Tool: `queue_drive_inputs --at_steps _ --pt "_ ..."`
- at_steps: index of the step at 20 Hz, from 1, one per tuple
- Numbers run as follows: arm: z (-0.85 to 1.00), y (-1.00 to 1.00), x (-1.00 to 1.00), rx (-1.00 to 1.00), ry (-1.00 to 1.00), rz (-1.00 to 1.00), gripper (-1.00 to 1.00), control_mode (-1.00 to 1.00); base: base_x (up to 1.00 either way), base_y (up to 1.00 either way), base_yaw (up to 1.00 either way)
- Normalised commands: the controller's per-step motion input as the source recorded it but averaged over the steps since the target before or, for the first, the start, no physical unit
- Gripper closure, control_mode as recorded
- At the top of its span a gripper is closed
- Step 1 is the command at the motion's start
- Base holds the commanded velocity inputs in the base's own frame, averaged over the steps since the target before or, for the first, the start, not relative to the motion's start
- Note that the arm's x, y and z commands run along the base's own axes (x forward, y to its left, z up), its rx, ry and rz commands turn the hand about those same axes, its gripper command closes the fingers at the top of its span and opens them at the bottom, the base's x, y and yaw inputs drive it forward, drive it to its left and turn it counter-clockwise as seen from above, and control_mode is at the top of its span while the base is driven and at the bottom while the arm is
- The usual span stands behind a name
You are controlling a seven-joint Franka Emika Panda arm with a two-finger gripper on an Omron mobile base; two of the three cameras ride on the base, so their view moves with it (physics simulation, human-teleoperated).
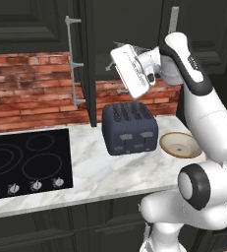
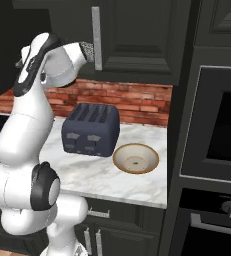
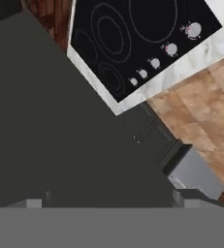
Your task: Open the cabinet and setup a tea strainer by placing it in the bowl upright.
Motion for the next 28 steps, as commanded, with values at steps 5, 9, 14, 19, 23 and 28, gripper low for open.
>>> queue_drive_inputs --at_steps 5,9,14,19,23,28 --pt "-0.07 -0.9 0.0 -0.41 -0.16 0.0 -1.0 -1.0 0.0 0.0 0.0" --pt "-0.29 -0.91 0.0 -0.5 -0.2 0.0 -1.0 -1.0 0.0 0.0 0.0" --pt "-0.37 -0.92 -0.16 -0.53 -0.33 0.02 -1.0 -1.0 0.0 0.0 0.0" --pt "-0.09 -0.72 -0.03 -0.56 -0.34 0.12 -1.0 -1.0 0.0 0.0 0.0" --pt "0.05 -0.43 0.0 -0.33 -0.25 0.28 -1.0 -1.0 0.0 0.0 0.0" --pt "0.6 0.0 0.03 -0.12 -0.35 0.26 -1.0 -1.0 0.0 0.0 0.0"
